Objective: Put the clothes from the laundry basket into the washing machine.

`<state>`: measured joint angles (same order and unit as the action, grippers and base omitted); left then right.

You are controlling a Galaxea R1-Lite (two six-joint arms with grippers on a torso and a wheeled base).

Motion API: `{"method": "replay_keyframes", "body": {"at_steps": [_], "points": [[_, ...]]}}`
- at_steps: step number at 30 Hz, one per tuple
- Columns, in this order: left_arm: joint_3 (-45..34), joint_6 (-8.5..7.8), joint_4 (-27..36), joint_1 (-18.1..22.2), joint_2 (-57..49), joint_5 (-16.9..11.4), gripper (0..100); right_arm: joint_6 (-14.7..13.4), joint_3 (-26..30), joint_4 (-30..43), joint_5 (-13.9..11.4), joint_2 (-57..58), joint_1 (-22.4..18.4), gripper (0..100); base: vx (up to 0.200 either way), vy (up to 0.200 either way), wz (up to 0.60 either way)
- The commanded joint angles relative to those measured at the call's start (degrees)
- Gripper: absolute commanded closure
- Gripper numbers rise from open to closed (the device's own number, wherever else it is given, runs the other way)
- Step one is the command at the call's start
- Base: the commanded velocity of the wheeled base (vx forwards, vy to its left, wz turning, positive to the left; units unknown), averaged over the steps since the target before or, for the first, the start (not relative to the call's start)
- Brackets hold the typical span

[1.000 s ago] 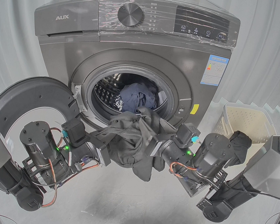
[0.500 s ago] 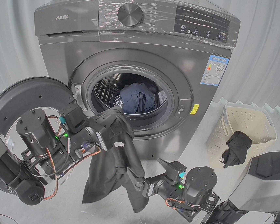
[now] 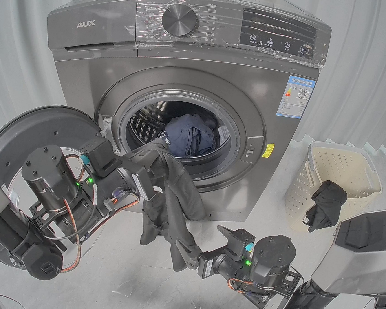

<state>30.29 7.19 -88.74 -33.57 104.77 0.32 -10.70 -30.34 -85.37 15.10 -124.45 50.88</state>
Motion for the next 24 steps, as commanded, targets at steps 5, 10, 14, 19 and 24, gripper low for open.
{"method": "replay_keyframes", "body": {"at_steps": [5, 10, 14, 19, 24], "points": [[1.08, 0.01, 0.05, 0.09, 0.26, 0.21, 100, -0.02, 1.51, -0.06, -0.34, -0.53, 1.41, 0, 0.000, 0.000, 0.00], [1.43, 0.01, 0.05, 0.09, 0.44, 0.30, 100, -0.20, 0.99, -0.41, -0.51, -2.28, 2.73, 0, 0.000, 0.000, 0.00], [1.52, 0.01, 0.05, 0.09, 0.44, 0.30, 100, -0.20, 0.81, -0.85, -0.51, -3.69, 4.05, 0, 0.000, 0.000, 0.00], [2.31, 0.01, 0.14, 0.09, 0.61, 0.39, 100, -0.46, -0.95, -1.47, -0.69, -5.36, 6.86, 0, 0.000, 0.000, 0.00], [2.75, -0.07, 0.14, 0.09, 1.67, 1.35, 100, -0.46, -6.48, -2.87, -1.22, -9.49, 8.27, 0, 0.000, 0.000, 0.00]]}}
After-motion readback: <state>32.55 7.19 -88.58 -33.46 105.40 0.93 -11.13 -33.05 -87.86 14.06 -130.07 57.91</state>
